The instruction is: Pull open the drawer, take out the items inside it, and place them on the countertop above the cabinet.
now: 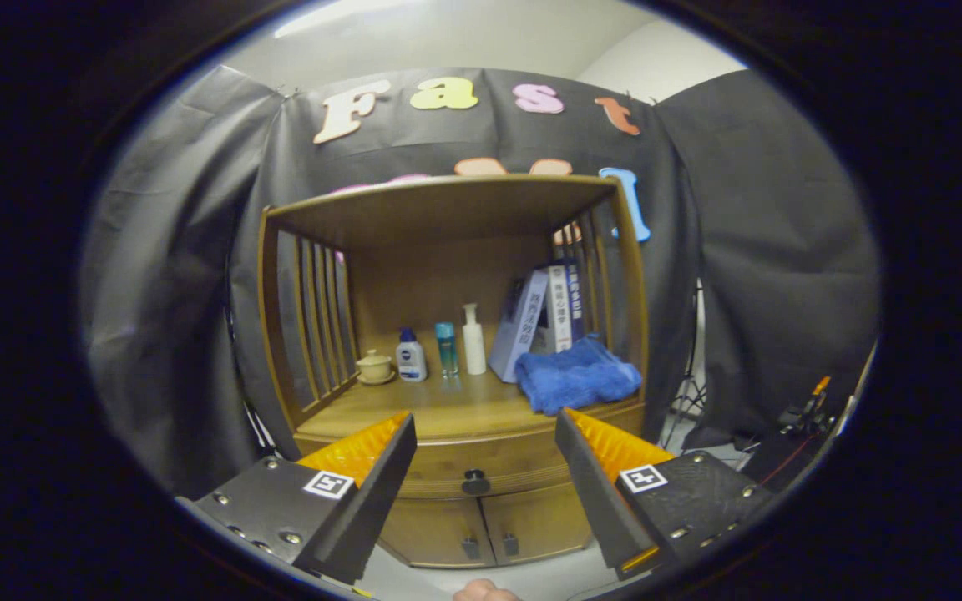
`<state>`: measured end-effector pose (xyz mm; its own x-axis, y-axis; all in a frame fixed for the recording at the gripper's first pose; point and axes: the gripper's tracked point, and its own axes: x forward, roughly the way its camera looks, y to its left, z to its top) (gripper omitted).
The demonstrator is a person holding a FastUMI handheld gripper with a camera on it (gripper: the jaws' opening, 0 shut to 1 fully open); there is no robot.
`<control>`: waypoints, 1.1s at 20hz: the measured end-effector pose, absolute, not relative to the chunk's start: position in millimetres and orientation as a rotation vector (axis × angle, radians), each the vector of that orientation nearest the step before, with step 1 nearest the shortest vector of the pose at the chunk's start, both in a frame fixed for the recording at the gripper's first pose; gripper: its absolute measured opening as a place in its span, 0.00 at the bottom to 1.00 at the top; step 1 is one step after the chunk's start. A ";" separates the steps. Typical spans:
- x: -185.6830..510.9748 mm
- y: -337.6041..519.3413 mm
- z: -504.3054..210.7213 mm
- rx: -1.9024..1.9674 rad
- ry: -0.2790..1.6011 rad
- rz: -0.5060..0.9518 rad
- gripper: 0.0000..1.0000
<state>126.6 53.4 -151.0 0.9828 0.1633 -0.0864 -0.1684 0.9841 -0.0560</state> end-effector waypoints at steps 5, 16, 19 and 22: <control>170.8 68.1 -241.6 -0.077 0.162 0.192 1.00; 234.4 60.4 -338.0 -0.095 0.271 0.210 0.76; 241.4 66.8 -347.5 -0.088 0.289 0.238 0.63; 255.4 65.4 -336.7 -0.106 0.246 0.219 0.53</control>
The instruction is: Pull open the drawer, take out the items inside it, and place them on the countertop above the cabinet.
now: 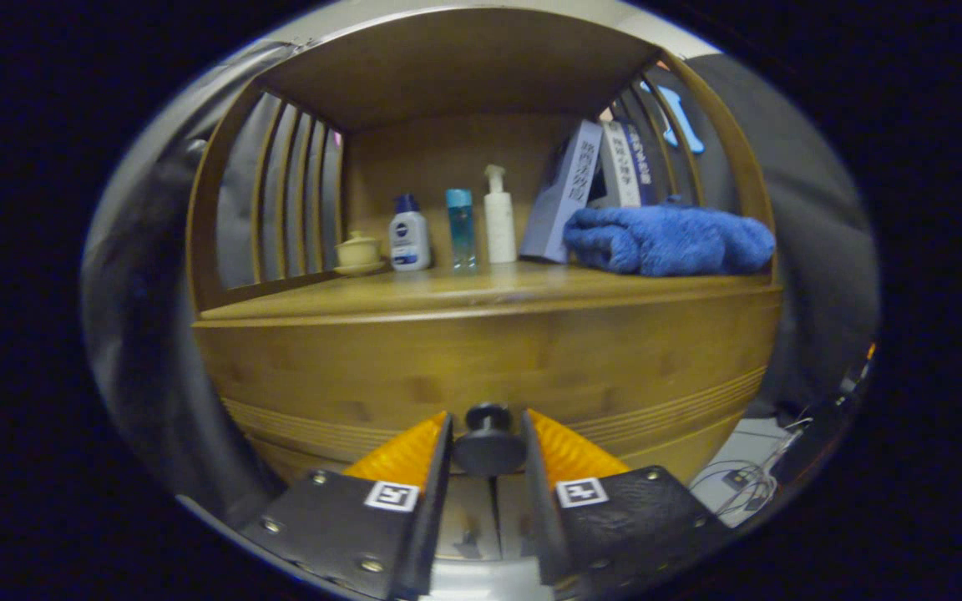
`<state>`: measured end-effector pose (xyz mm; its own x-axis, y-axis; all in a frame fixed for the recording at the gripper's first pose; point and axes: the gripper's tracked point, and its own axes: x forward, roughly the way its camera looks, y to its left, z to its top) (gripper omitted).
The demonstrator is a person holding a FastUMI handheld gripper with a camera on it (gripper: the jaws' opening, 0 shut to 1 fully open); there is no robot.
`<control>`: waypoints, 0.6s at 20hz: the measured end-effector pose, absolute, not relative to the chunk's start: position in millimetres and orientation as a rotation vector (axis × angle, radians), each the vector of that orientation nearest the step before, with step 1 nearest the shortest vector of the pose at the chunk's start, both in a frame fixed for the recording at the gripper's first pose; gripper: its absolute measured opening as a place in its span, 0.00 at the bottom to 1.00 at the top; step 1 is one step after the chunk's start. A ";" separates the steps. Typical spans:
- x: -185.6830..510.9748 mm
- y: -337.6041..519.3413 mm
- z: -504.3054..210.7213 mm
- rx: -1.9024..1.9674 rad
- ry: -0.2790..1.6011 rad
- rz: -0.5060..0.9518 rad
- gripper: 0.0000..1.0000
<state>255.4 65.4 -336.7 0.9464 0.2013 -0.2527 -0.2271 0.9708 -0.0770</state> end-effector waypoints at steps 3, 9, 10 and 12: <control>259.6 65.2 -339.0 -0.099 0.244 0.211 0.44; 260.8 64.8 -339.0 -0.112 0.249 0.204 0.39; 258.0 65.1 -340.3 -0.095 0.253 0.204 0.34; 253.9 64.3 -338.1 -0.091 0.263 0.201 0.28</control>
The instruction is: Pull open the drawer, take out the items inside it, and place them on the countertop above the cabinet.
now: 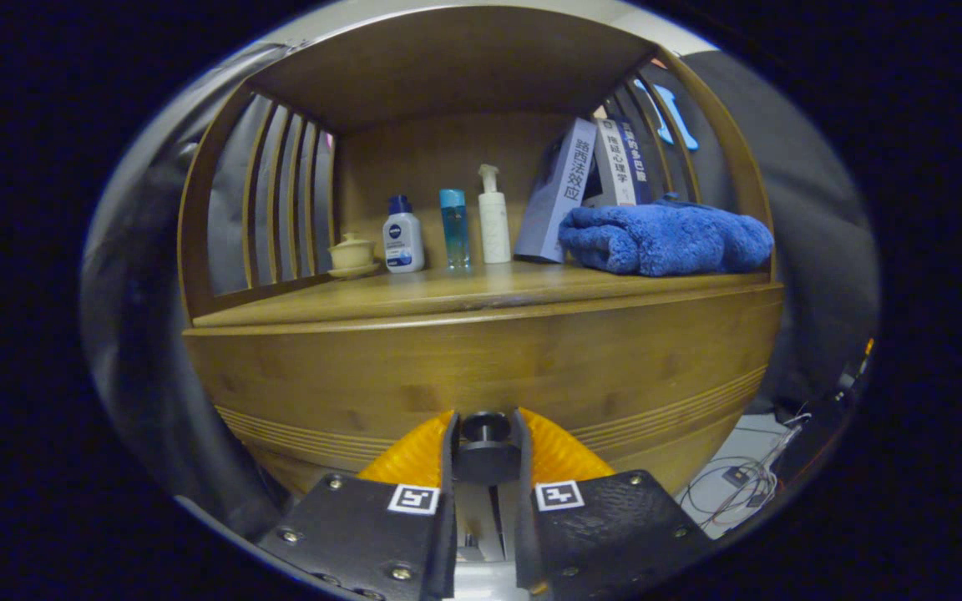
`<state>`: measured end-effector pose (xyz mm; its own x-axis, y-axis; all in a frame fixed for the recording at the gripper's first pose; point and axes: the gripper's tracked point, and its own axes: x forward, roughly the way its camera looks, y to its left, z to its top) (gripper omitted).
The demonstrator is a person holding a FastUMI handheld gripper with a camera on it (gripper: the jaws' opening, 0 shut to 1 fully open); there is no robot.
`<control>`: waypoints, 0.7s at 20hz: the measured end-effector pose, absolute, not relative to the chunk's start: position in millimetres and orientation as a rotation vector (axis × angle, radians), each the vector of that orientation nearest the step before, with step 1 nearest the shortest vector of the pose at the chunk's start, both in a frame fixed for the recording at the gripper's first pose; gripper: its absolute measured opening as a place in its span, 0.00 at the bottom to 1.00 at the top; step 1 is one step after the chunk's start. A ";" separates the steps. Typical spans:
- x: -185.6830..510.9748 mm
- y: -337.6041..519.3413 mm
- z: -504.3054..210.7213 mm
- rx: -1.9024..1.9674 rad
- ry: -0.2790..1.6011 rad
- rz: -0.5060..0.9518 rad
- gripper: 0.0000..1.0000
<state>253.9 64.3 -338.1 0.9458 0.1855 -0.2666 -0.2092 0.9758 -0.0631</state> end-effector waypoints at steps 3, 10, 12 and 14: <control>237.1 59.1 -338.3 -0.117 0.277 0.202 0.28; 179.6 43.5 -332.5 -0.108 0.290 0.208 0.28; 161.7 37.8 -329.9 -0.108 0.288 0.211 0.28; 143.8 32.8 -329.0 -0.105 0.289 0.211 0.28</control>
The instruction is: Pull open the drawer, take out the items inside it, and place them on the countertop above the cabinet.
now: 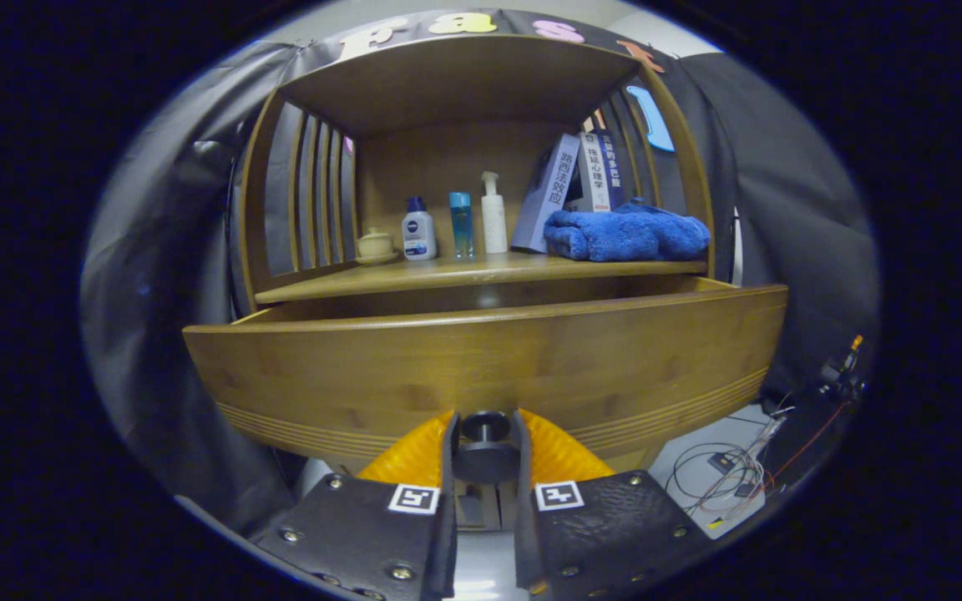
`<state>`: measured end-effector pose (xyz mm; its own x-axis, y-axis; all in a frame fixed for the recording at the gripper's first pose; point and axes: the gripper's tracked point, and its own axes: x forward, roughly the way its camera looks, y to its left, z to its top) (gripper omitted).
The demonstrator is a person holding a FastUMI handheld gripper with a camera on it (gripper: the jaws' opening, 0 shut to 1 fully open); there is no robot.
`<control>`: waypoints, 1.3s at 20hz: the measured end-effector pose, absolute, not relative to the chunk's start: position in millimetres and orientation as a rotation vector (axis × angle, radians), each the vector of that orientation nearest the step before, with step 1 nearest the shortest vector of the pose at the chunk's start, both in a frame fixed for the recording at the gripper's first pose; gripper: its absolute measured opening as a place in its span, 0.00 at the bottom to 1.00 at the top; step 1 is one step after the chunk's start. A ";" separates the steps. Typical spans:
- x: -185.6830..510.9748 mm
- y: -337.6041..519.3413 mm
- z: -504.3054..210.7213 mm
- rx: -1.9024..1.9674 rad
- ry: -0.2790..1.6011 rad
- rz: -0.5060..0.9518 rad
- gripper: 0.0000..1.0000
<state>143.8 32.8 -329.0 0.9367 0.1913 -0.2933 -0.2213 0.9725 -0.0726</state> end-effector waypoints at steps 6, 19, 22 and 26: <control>97.7 25.6 -333.0 -0.105 0.290 0.238 0.27; 67.9 28.2 -256.8 -0.190 0.234 0.274 0.61; 70.7 29.7 -209.3 -0.195 0.204 0.247 1.00; 90.7 25.9 -184.9 -0.202 0.248 0.161 1.00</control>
